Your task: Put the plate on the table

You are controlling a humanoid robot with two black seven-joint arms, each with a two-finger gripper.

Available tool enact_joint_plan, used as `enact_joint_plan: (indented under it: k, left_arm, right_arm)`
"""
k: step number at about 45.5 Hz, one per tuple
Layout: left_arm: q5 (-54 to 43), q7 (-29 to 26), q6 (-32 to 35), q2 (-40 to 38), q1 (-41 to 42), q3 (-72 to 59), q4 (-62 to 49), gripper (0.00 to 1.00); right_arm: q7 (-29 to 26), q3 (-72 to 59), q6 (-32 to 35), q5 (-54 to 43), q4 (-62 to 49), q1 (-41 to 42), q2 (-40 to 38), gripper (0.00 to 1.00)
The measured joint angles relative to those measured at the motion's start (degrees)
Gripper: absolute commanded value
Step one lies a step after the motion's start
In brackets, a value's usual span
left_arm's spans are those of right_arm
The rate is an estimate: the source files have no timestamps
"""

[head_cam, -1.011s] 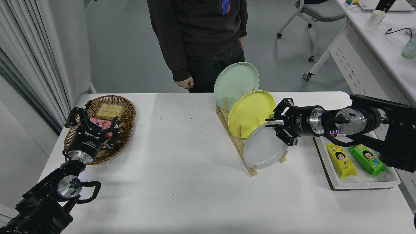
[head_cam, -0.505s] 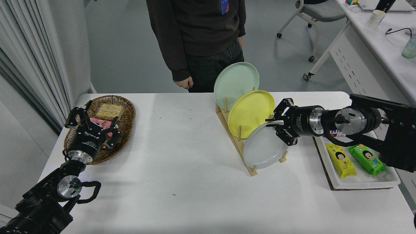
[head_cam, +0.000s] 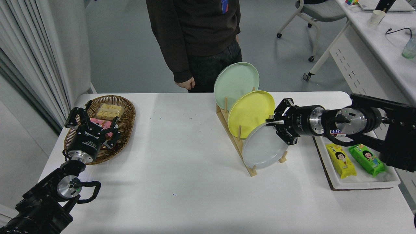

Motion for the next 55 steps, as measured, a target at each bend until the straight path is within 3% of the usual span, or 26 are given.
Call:
enact_joint_plan:
  k: [55]
  left_arm:
    - [0.0,0.0,0.0,0.0,0.0,0.0,0.0,0.98]
  right_arm:
    - [-3.07,0.37,2.85,-0.24,0.28,2.64,-2.21,0.0]
